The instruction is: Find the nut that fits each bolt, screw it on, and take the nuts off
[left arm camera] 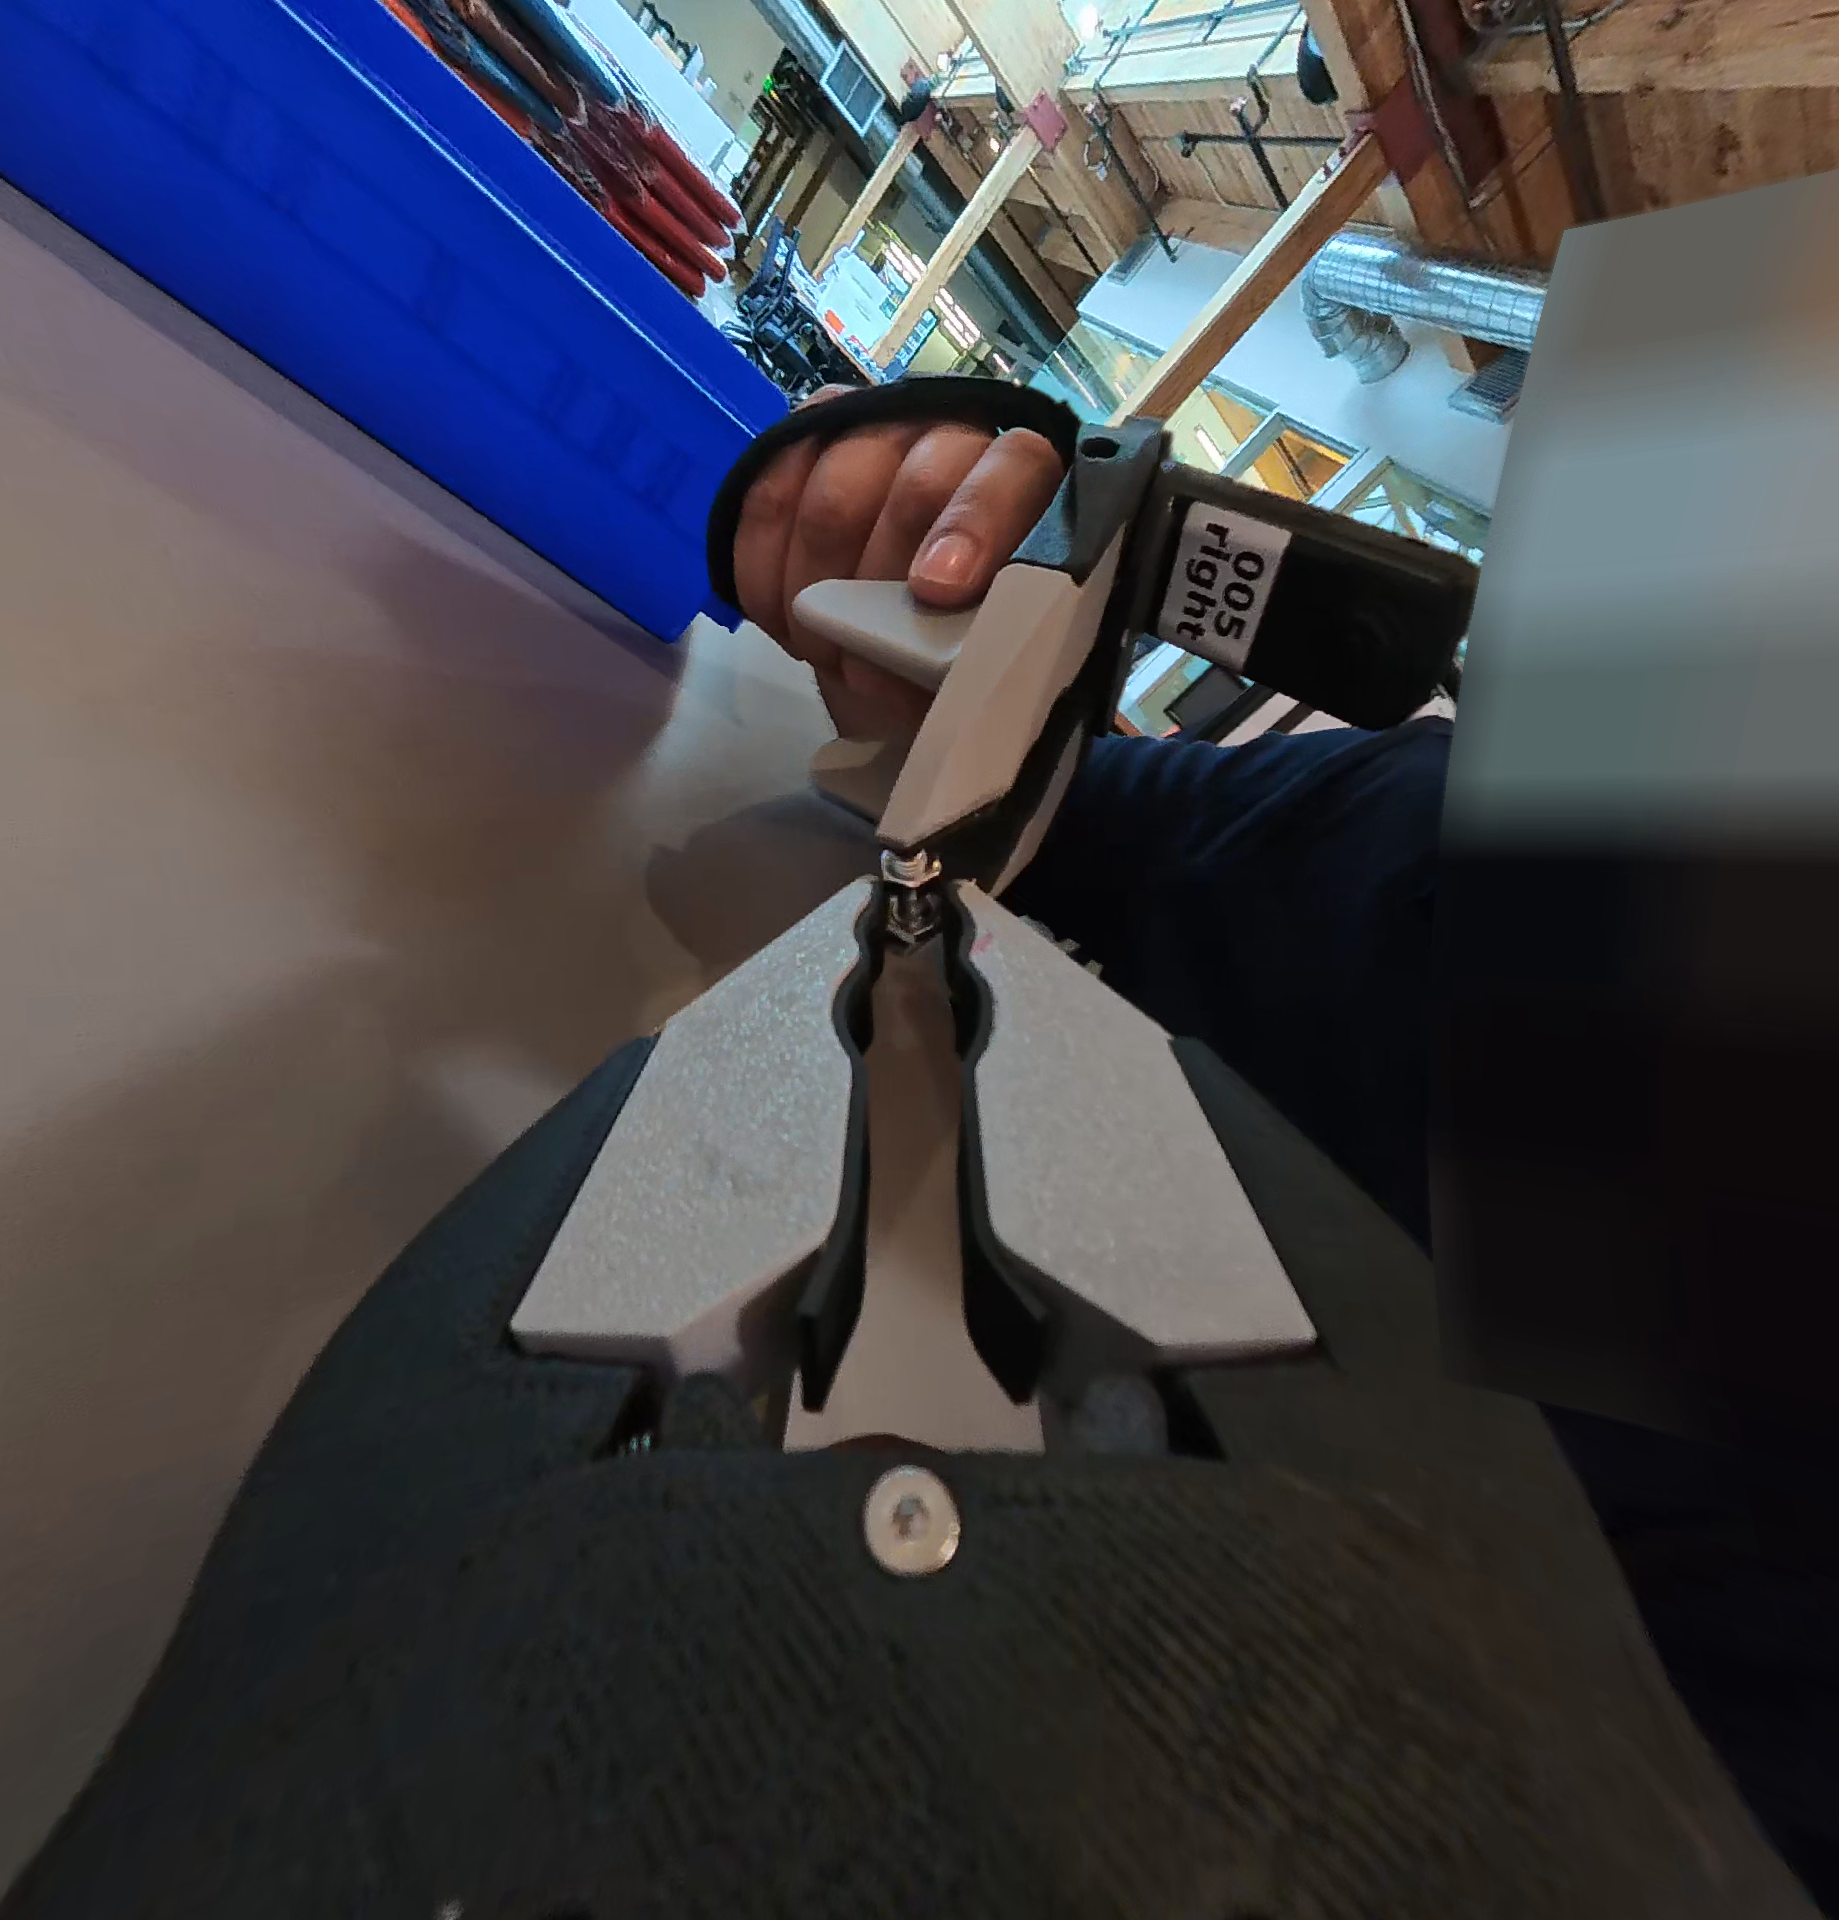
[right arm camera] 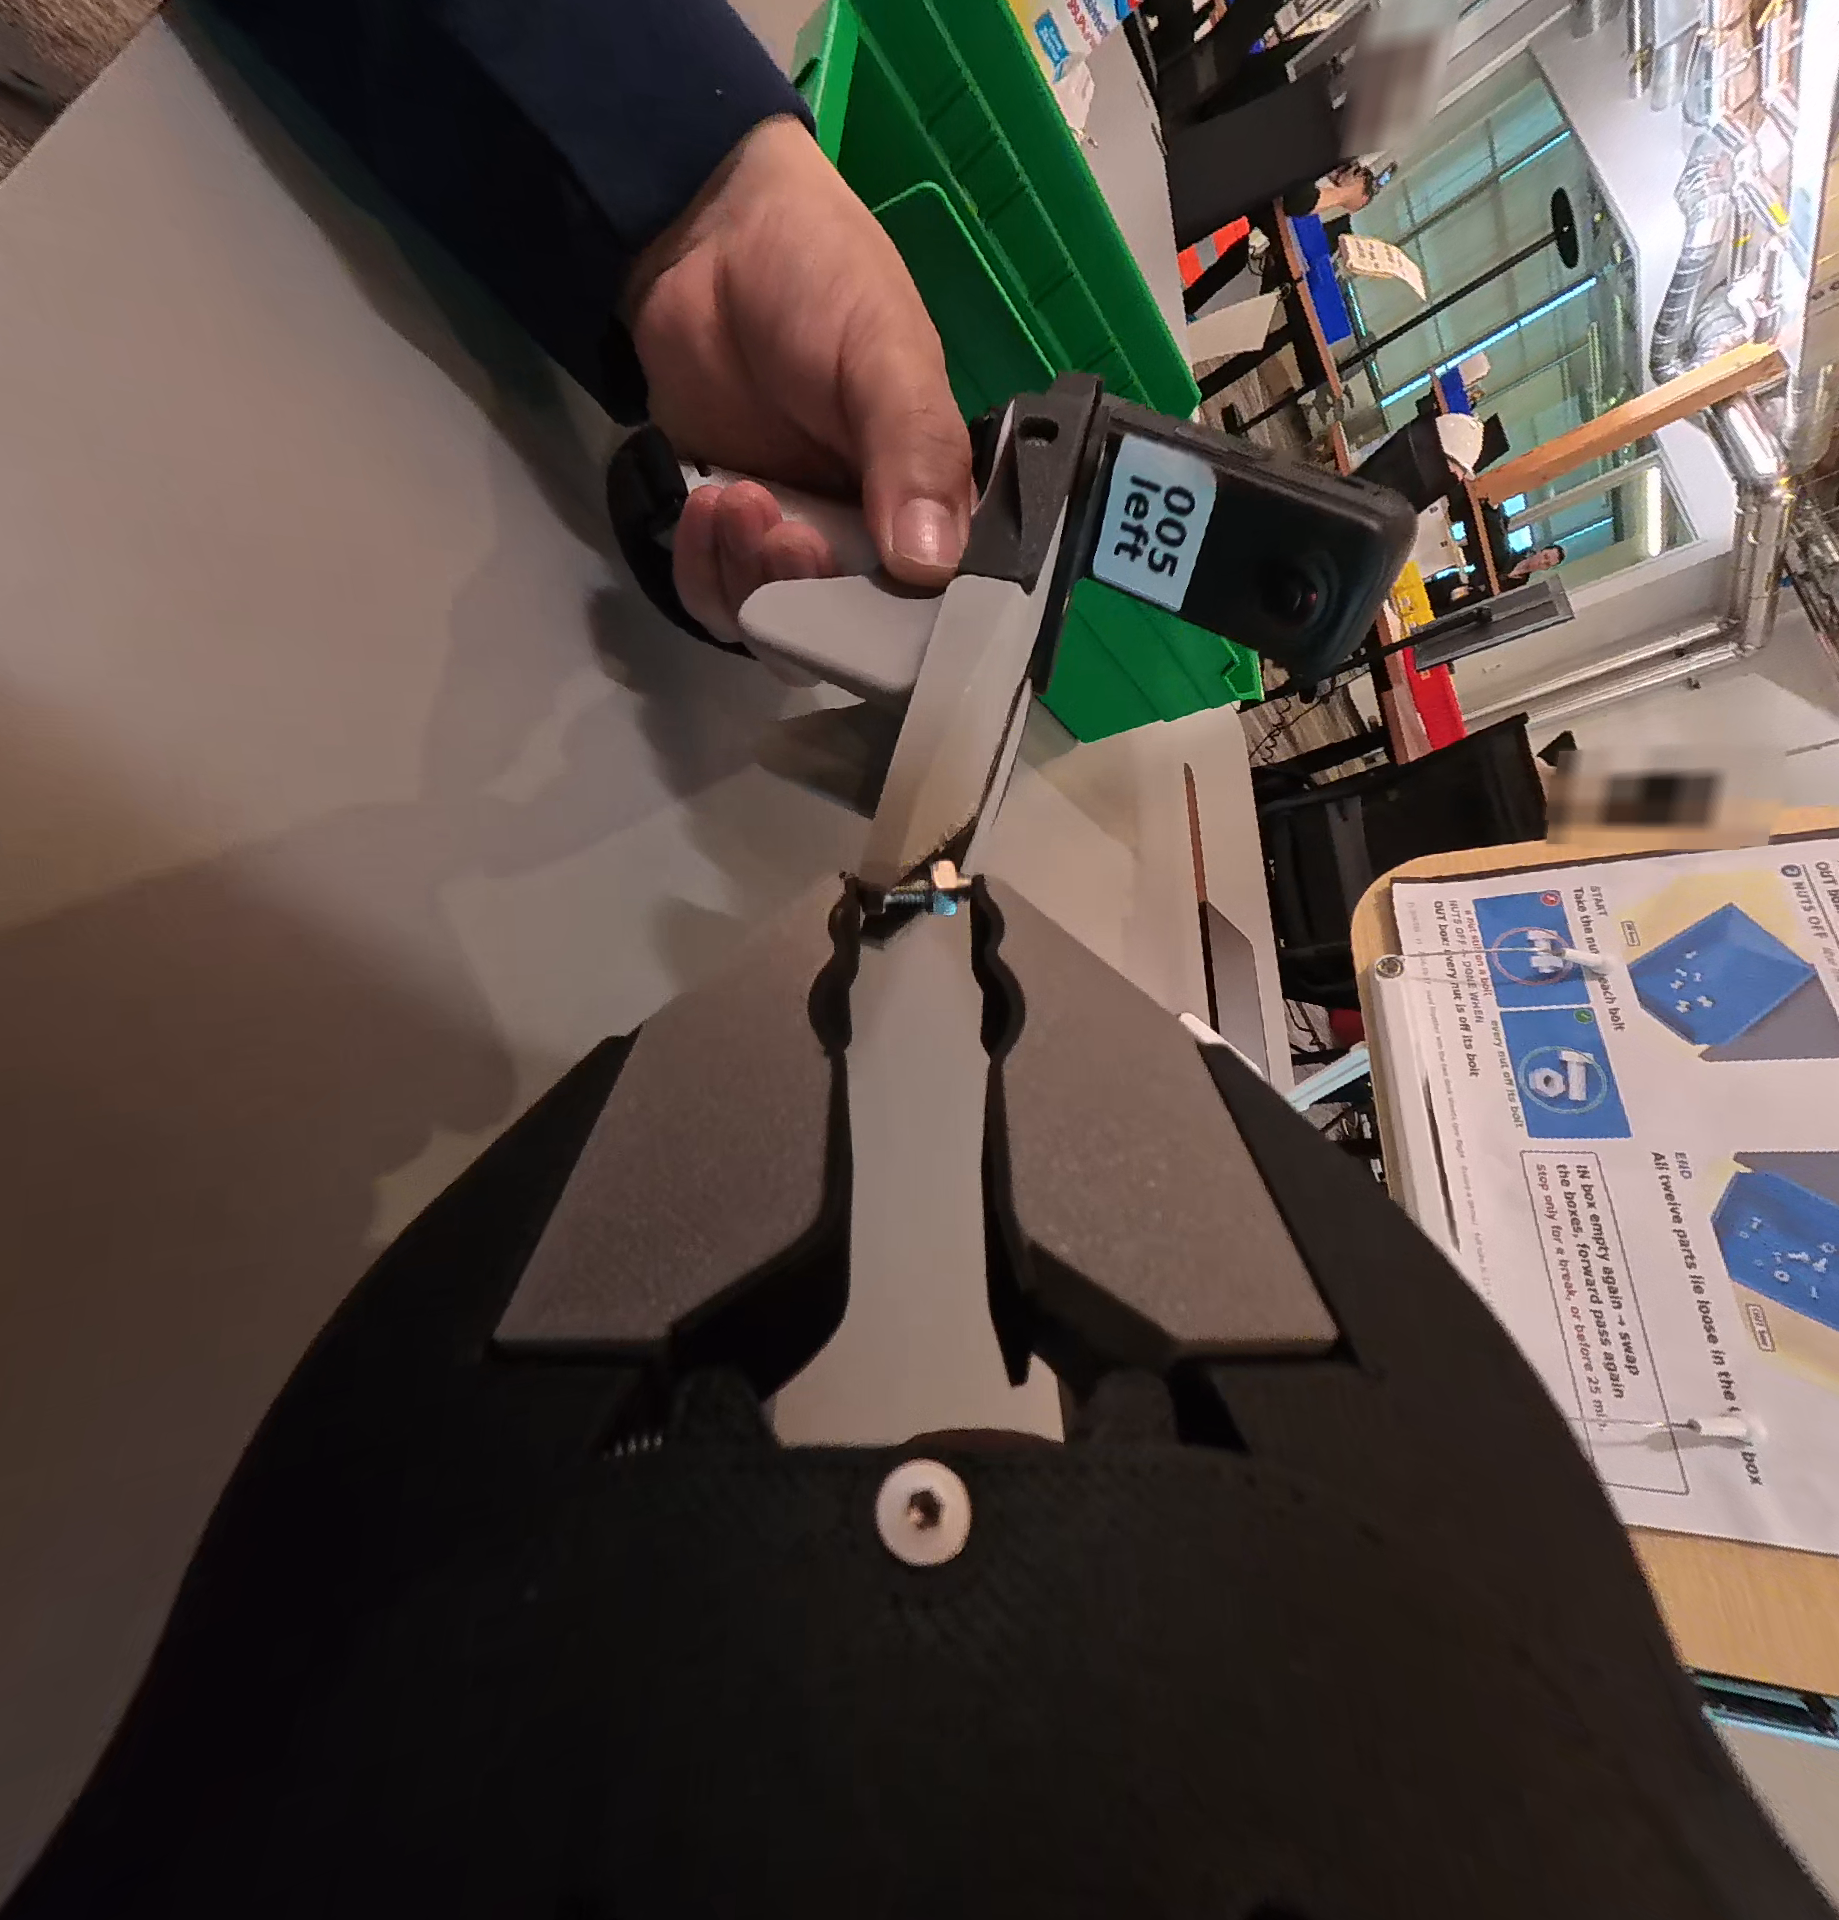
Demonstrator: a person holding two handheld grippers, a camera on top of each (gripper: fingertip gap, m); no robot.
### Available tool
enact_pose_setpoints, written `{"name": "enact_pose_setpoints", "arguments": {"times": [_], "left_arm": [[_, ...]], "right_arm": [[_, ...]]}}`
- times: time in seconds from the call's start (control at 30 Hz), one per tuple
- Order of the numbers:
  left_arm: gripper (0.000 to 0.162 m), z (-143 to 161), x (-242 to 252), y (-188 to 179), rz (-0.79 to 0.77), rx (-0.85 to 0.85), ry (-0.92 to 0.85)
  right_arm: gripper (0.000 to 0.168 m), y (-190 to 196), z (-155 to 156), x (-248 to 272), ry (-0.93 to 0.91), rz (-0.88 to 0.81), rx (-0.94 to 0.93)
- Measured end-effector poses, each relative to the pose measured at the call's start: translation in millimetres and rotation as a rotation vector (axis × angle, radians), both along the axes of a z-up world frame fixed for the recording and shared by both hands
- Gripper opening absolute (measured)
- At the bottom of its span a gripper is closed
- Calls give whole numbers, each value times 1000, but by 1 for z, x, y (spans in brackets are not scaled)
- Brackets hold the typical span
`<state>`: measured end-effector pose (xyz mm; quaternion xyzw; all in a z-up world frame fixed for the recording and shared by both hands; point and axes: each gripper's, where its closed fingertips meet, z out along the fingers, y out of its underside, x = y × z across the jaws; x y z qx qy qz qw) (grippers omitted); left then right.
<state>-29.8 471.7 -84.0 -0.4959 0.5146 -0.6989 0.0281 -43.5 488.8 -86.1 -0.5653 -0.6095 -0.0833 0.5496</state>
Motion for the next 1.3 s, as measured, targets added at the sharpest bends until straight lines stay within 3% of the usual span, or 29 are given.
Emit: {"name": "enact_pose_setpoints", "arguments": {"times": [0.33,0.4,0.53,0.7,0.83,0.97,1.03,1.13,1.3], "left_arm": [[9,0,0,1,8,4,1],[21,-1,1,2,13,-5,11],[26,0,3,5,28,-12,8],[32,1,8,25,160,101,-11],[37,-15,13,46,324,393,32],[37,-22,16,43,337,505,48],[37,-27,16,42,329,516,72],[36,-28,16,43,331,526,79],[36,-30,16,44,335,540,86]], "right_arm": [[18,1,-1,0,14,-7,-9],[18,1,-2,0,20,-9,-15],[18,2,-7,1,22,-19,-25],[18,-1,11,21,51,-81,-13],[18,10,68,108,105,-383,87],[18,8,110,262,298,-856,22],[17,-7,97,331,407,-1046,-113],[18,-35,36,404,531,-1301,-372],[19,-66,-73,438,576,-1493,-654]]}}
